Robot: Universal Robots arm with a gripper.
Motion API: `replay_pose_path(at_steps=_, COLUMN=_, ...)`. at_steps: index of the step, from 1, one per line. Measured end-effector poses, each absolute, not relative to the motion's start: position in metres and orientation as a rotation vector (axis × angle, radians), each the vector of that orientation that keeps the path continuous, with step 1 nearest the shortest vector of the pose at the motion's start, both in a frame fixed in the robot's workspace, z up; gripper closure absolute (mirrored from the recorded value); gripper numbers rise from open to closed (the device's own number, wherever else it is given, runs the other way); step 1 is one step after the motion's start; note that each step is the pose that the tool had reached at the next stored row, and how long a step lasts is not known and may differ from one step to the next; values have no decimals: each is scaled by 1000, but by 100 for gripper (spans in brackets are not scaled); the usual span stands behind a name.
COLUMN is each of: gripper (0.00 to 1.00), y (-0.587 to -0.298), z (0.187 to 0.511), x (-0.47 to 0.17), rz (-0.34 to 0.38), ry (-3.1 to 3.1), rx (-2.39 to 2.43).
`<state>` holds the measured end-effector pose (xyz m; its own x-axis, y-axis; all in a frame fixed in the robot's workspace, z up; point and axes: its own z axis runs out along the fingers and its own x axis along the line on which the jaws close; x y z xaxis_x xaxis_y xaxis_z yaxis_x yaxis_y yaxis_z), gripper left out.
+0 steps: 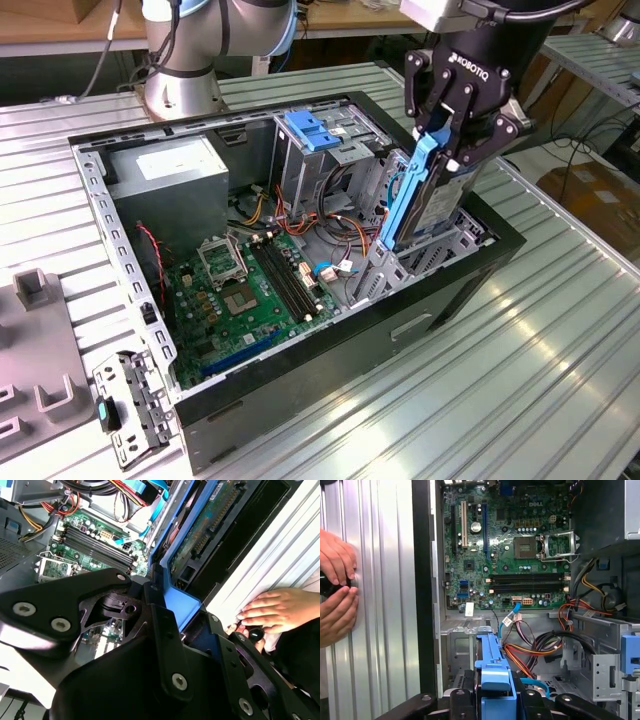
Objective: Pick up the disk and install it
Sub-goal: 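Insert the disk into the insertion slot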
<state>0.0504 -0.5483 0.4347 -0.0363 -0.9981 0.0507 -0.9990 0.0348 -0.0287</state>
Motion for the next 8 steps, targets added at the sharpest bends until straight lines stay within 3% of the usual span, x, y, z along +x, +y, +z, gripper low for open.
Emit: replay_pose_path(at_steps=8, gripper=63, y=-548, z=426, x=50, rz=87, ry=-2248, rx=2169)
